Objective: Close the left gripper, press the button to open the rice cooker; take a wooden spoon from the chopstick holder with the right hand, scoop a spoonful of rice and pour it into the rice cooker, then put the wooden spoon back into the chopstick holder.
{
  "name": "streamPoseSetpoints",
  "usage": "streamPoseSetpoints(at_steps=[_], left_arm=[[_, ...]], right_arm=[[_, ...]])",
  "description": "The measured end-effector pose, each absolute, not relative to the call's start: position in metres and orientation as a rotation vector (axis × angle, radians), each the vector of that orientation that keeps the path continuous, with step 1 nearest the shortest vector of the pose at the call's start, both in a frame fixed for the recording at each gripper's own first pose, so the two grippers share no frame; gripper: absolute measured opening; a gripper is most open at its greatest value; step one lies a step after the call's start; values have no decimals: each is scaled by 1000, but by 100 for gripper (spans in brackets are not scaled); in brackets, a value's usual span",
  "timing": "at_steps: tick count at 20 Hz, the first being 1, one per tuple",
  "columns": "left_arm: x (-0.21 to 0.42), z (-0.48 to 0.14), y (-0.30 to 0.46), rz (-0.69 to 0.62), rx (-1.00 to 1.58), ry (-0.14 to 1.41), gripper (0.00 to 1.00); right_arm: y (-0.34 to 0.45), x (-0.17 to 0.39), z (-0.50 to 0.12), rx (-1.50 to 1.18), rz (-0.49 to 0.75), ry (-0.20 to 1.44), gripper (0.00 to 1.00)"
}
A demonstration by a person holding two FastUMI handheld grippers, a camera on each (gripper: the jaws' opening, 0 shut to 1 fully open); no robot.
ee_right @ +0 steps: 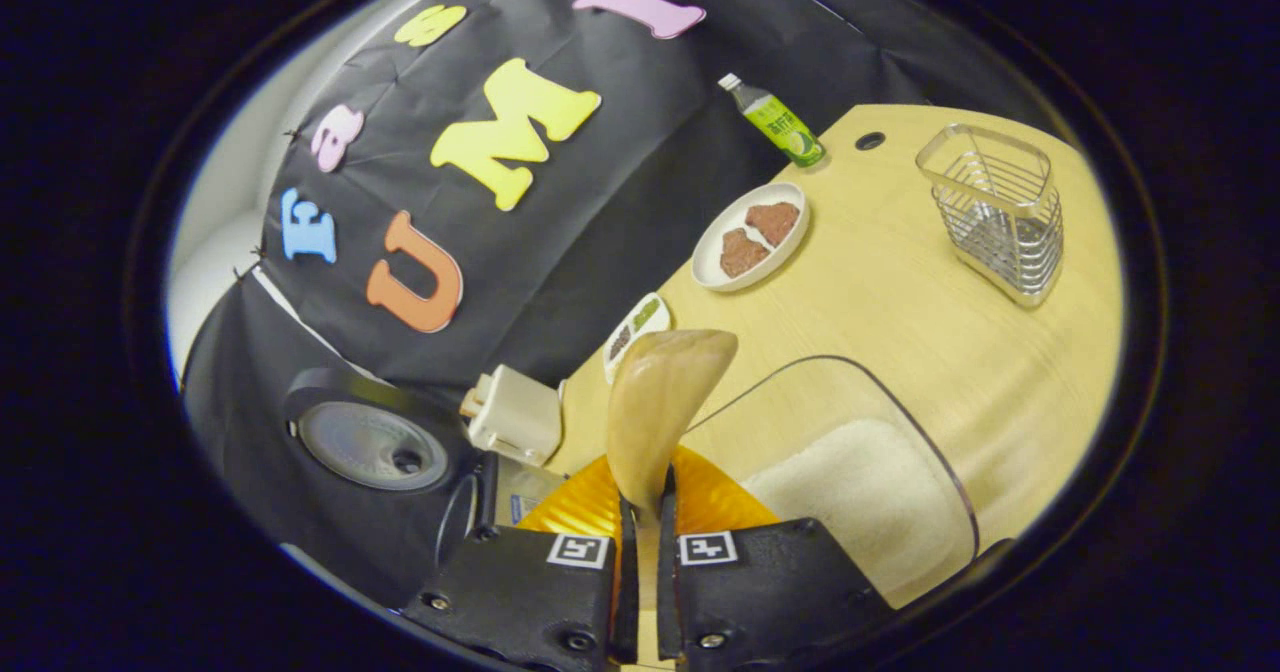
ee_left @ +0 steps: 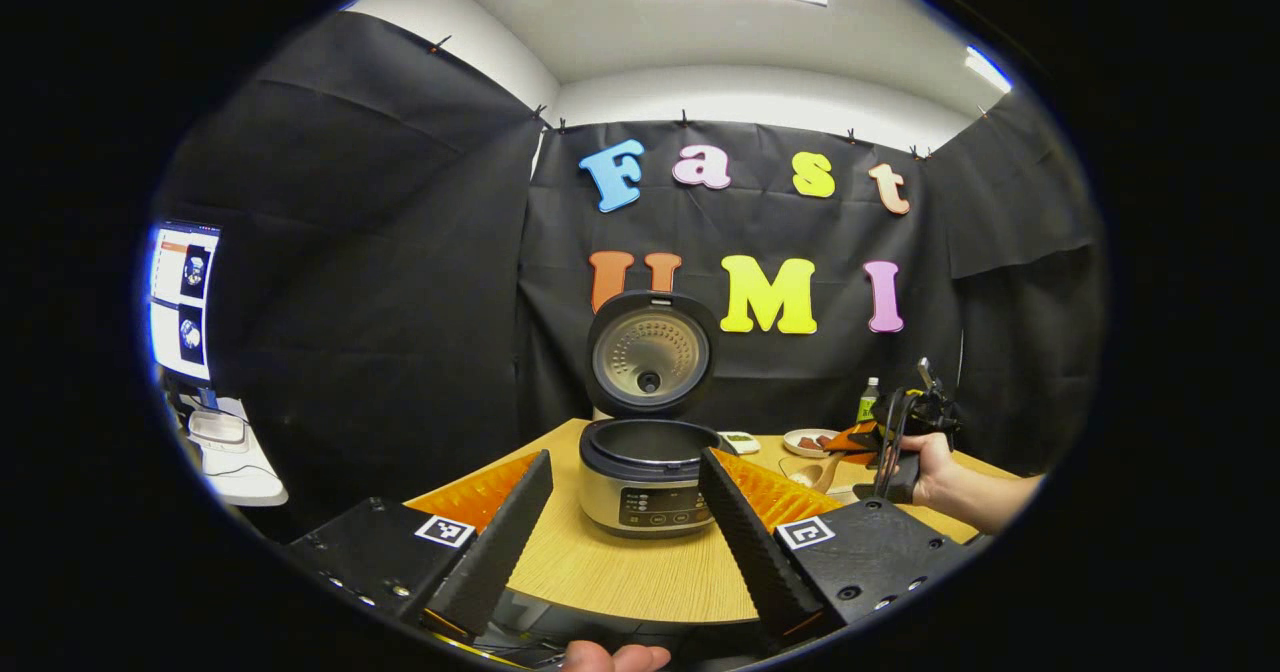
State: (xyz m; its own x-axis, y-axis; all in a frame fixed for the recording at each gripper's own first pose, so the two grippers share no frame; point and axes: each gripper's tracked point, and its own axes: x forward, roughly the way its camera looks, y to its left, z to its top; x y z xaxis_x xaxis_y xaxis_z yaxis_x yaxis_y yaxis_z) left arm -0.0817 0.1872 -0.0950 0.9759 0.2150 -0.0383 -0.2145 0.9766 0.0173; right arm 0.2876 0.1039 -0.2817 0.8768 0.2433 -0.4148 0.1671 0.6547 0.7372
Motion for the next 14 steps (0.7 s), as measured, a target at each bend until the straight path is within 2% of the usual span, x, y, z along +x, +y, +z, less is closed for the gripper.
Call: streamPoseSetpoints(at_steps=[9,14], left_arm=[[-75,-107,191,233,5,66,94],[-72,-114,191,239,28,77,94]], right_arm=[[47,280,-227,1030,27,379,12],[65,284,-189,1008,64,343,12]])
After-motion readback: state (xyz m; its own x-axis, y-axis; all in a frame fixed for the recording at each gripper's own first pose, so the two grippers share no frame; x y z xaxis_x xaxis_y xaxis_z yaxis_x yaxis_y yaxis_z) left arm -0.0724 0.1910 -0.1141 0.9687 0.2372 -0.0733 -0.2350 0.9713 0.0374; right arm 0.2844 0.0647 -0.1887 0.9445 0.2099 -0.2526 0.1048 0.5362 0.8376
